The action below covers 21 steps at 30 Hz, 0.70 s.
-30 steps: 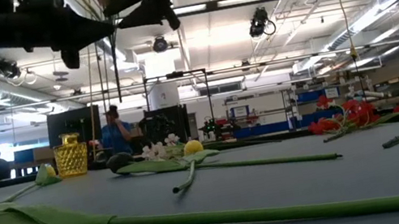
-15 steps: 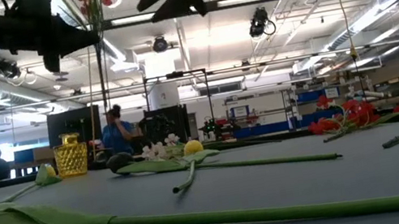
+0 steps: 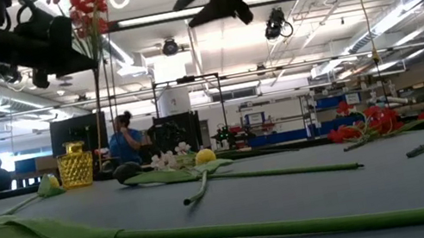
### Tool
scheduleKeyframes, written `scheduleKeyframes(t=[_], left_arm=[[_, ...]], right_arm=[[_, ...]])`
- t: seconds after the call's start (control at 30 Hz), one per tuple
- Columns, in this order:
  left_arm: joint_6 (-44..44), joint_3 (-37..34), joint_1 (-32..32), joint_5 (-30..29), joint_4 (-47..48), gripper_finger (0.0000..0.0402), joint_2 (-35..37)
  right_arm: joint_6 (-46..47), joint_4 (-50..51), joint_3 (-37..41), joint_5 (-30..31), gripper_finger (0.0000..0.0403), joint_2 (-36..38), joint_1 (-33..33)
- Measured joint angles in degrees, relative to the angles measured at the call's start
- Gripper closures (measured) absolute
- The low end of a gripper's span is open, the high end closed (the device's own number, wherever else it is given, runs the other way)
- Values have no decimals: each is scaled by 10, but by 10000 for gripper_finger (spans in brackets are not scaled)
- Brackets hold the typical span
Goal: Sort flowers into vase by color
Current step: Put the bottom red flowers into the yellow vase
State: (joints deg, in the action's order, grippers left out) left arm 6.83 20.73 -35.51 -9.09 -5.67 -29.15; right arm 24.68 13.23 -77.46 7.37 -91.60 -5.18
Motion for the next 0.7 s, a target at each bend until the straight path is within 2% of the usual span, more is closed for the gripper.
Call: scheduleKeyframes(t=[0.2, 0.43, 0.7], left_arm=[[0, 1, -46, 15, -2, 401, 5], [-8, 43, -68, 28, 32, 401, 3], [14, 52, -68, 53, 52, 401, 4]], right_arm=[[-101, 5, -101, -39, 201, -49, -37], [-173, 3, -229, -147, 199, -157, -87], [-193, -2, -384, -222, 197, -278, -117]])
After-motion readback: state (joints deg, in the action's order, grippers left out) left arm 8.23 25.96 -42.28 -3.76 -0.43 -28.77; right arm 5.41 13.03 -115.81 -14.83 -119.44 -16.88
